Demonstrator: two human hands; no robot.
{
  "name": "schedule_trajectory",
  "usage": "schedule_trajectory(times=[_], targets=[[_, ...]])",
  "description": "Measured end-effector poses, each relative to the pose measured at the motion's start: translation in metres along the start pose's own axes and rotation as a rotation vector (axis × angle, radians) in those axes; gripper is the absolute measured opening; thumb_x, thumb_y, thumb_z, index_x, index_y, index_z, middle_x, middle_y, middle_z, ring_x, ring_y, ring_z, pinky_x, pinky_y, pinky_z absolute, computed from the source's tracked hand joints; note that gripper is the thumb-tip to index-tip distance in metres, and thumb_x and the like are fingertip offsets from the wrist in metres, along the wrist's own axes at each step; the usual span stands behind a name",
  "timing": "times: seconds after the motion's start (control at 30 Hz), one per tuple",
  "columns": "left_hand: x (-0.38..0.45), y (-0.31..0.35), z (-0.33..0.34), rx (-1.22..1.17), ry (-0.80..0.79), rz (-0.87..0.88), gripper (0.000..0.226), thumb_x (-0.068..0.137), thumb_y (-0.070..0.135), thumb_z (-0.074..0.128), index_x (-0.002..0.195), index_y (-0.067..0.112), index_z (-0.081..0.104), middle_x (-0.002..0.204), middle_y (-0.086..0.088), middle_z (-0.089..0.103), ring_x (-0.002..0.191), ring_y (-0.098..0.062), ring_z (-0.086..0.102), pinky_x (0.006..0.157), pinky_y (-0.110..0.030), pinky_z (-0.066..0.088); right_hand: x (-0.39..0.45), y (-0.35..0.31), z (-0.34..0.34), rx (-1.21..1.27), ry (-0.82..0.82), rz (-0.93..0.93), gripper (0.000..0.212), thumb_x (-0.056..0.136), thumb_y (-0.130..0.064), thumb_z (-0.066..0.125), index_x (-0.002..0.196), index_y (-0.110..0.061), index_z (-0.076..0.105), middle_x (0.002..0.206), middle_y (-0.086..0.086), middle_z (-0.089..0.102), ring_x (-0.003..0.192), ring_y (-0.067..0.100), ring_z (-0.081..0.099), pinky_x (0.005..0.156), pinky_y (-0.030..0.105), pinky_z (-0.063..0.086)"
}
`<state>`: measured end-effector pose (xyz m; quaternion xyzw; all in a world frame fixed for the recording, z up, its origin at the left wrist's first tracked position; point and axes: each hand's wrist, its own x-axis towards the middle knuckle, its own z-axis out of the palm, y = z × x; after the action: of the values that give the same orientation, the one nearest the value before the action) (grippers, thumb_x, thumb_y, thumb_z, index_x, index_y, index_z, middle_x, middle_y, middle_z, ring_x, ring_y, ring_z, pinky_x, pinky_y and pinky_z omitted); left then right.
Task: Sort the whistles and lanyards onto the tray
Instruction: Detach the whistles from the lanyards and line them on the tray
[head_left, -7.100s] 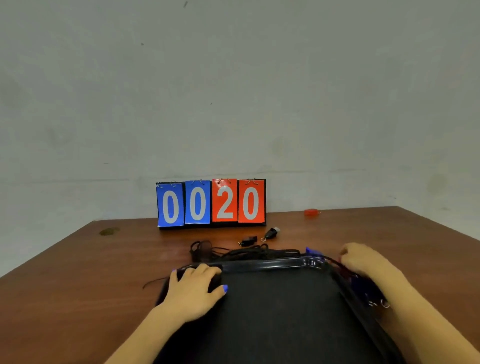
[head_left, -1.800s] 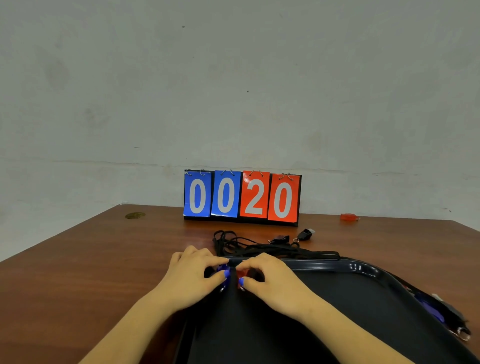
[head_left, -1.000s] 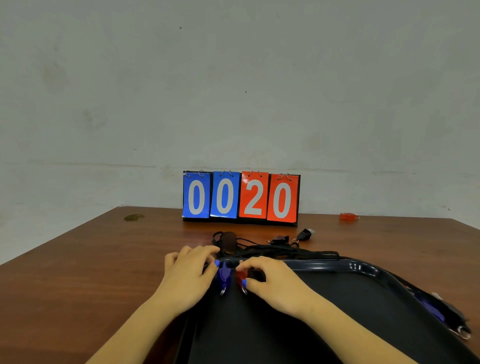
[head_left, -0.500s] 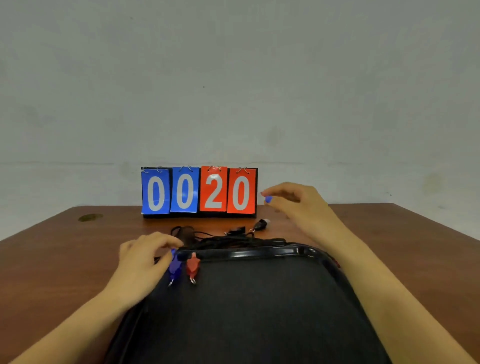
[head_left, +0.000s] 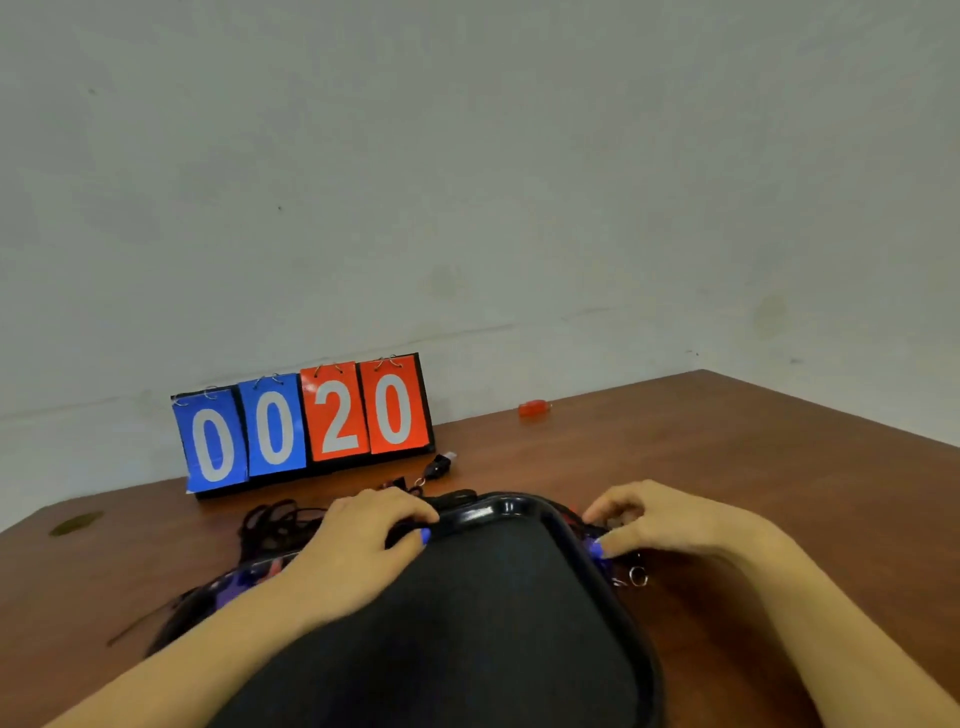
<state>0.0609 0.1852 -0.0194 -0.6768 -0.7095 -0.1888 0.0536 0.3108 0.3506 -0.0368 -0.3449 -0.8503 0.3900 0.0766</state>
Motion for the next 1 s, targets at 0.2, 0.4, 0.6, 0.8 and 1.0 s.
schedule_trajectory(times=[0.2, 0.4, 0.6, 0.8, 1.0], targets=[[0.051, 0.037, 0.041, 0.014, -0.148, -0.07, 0.033, 0.096, 0.036, 0.039, 0.125, 0.026, 0.05, 0.124, 0.006, 0.056, 0.113, -0.015, 0.05, 0.095, -0.03, 0.039, 0.002, 0.004, 0.0, 0.014, 0.119, -0.01, 0.024, 0.083, -0.021, 0.062, 0.107, -0.024, 0.057, 0.097, -0.006, 0.057, 0.088, 0.007, 0.056, 0.075, 0.021, 0.044], [0.063, 0.041, 0.053, 0.173, -0.17, -0.108, 0.041, 0.096, 0.039, 0.03, 0.088, 0.017, 0.064, 0.093, 0.002, 0.062, 0.089, -0.014, 0.054, 0.081, -0.031, 0.031, 0.005, 0.008, 0.002, 0.029, 0.255, 0.028, 0.026, 0.088, -0.018, 0.056, 0.114, -0.022, 0.056, 0.096, -0.005, 0.057, 0.083, 0.006, 0.056, 0.064, 0.017, 0.043], [0.066, 0.055, 0.05, 0.212, -0.048, -0.088, 0.028, 0.095, 0.036, 0.036, 0.117, 0.037, 0.053, 0.117, 0.014, 0.053, 0.112, -0.009, 0.043, 0.097, -0.034, 0.024, 0.005, 0.007, 0.005, -0.175, 0.43, 0.092, 0.028, 0.091, -0.013, 0.045, 0.113, -0.026, 0.056, 0.116, 0.001, 0.06, 0.101, 0.019, 0.059, 0.087, 0.034, 0.05], [0.09, 0.083, 0.058, 0.235, -0.194, -0.023, 0.032, 0.094, 0.046, 0.033, 0.115, 0.038, 0.056, 0.118, 0.012, 0.057, 0.116, -0.013, 0.041, 0.098, -0.04, 0.02, 0.004, 0.008, 0.001, -0.246, 0.594, 0.16, 0.024, 0.092, -0.015, 0.046, 0.114, -0.023, 0.05, 0.112, 0.002, 0.063, 0.096, 0.02, 0.06, 0.075, 0.03, 0.047], [0.119, 0.096, 0.077, 0.322, -0.327, -0.104, 0.042, 0.092, 0.048, 0.037, 0.131, 0.034, 0.044, 0.135, 0.001, 0.045, 0.126, -0.021, 0.036, 0.104, -0.045, 0.02, 0.002, 0.009, 0.0, -0.454, 0.58, 0.109, 0.031, 0.088, -0.018, 0.052, 0.119, -0.017, 0.048, 0.124, 0.005, 0.049, 0.116, 0.023, 0.044, 0.094, 0.033, 0.04]])
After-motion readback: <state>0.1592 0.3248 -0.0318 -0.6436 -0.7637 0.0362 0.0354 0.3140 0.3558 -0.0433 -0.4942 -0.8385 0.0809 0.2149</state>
